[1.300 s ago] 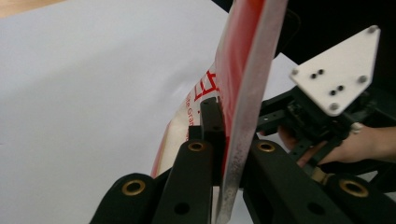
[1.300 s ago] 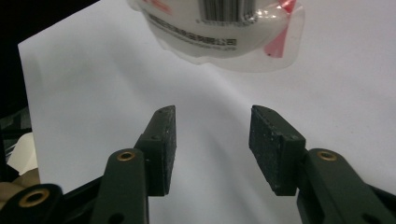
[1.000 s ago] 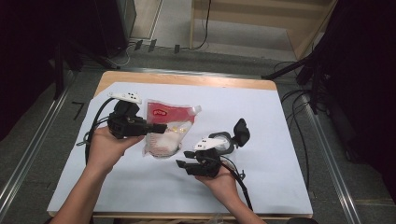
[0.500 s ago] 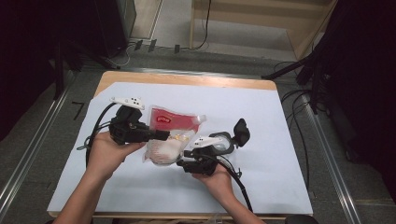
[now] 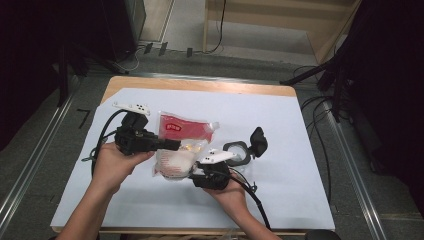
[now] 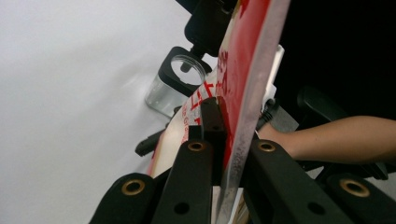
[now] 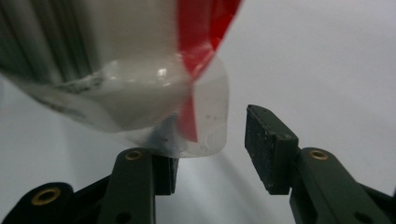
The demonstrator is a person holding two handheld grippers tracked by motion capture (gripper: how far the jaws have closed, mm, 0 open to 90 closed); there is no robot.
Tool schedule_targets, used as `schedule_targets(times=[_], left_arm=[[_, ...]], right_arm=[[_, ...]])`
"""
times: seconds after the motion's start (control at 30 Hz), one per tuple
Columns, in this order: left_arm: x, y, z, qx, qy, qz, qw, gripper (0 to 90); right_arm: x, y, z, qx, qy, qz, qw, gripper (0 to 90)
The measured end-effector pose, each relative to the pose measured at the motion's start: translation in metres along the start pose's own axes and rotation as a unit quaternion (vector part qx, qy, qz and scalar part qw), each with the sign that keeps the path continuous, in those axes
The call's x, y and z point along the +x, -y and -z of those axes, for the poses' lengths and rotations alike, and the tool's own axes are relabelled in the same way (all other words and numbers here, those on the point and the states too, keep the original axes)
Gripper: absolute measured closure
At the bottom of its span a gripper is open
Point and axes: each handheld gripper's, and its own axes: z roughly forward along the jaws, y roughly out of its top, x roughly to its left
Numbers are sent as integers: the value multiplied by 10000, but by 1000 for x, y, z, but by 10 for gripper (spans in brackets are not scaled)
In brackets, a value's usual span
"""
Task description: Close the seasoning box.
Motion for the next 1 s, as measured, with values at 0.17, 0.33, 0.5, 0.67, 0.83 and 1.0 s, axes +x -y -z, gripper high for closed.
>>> schedule_targets(times=[0.17,0.33,0.5,0.67,0.83,1.0], left_arm=[[3,0,-1,-41,-171,46,9998,900],[-1,-2,-11,69,-283,-53,9996,899],[-2,-3,-17,77,-324,-67,9994,897],[-8,-3,-20,17,-491,-402,9980,882],[-13,-4,-25,5,-657,-758,9950,848],[-14,-3,-32,134,-731,-954,9927,763]], right_arm=[[13,-2,0,-20,59,584,9983,562],[21,-4,-2,137,-102,783,9968,604],[23,-4,-2,221,-81,865,9960,590],[24,-6,-1,272,-282,801,9960,595],[25,-8,1,262,-367,735,9963,599],[30,-9,2,249,-462,687,9963,600]])
